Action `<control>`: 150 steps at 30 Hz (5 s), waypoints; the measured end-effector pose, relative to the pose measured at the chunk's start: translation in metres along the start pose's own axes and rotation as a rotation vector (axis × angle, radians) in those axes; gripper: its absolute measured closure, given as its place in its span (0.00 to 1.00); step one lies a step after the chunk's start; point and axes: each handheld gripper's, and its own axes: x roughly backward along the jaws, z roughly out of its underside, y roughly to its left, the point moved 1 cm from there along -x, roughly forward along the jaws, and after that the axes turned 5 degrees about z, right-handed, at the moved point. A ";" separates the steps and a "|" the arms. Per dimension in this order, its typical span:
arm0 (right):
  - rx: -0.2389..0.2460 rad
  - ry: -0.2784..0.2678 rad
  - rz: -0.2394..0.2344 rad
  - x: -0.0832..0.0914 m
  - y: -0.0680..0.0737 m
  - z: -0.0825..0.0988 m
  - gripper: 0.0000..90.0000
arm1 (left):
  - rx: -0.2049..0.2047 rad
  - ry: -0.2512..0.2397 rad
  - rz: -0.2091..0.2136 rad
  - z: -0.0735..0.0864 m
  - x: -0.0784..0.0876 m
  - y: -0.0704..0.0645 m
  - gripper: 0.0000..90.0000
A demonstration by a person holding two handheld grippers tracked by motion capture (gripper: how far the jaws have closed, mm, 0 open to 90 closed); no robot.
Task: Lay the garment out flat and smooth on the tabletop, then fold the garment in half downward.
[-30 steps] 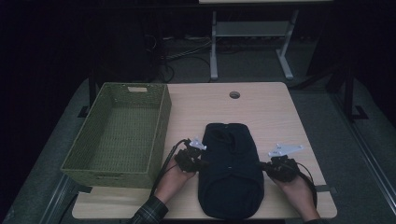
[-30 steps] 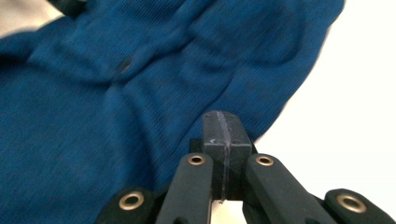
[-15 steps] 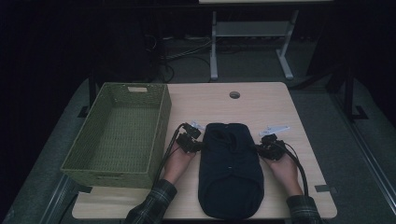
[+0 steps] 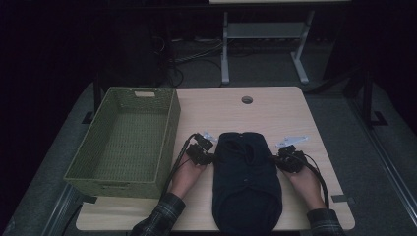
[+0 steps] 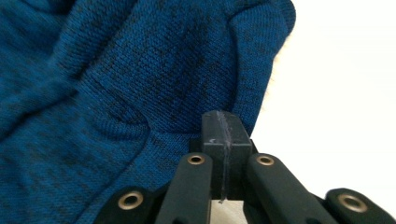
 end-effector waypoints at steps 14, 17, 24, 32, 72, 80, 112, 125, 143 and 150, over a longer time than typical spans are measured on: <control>-0.075 -0.076 -0.090 0.007 -0.017 -0.020 0.74 | 0.001 -0.047 -0.007 -0.016 0.012 0.018 0.72; -0.069 -0.064 -0.095 0.004 -0.020 -0.027 0.69 | -0.026 -0.061 -0.024 -0.020 0.012 0.021 0.62; -0.077 -0.080 -0.107 0.003 -0.026 -0.044 0.64 | -0.031 -0.102 -0.039 -0.033 0.015 0.032 0.56; -0.085 -0.072 -0.111 -0.006 -0.036 -0.064 0.62 | -0.010 -0.135 -0.018 -0.052 0.012 0.047 0.55; -0.108 0.009 -0.154 -0.061 -0.050 -0.065 0.85 | -0.024 -0.078 0.133 -0.057 -0.034 0.070 0.88; -0.080 0.030 -0.108 -0.058 -0.043 -0.069 0.90 | 0.042 -0.059 0.125 -0.061 -0.033 0.068 0.97; -0.079 -0.081 -0.079 -0.010 -0.050 -0.098 0.90 | 0.020 -0.159 0.052 -0.089 0.024 0.055 0.98; -0.051 -0.160 -0.063 0.014 -0.049 -0.121 0.90 | -0.034 -0.222 -0.035 -0.107 0.058 0.046 0.99; 0.003 -0.215 -0.027 0.028 -0.040 -0.130 0.90 | -0.109 -0.254 -0.109 -0.105 0.080 0.025 0.99; 0.007 -0.230 -0.048 0.027 -0.035 -0.113 0.90 | -0.131 -0.243 -0.109 -0.095 0.079 0.016 0.98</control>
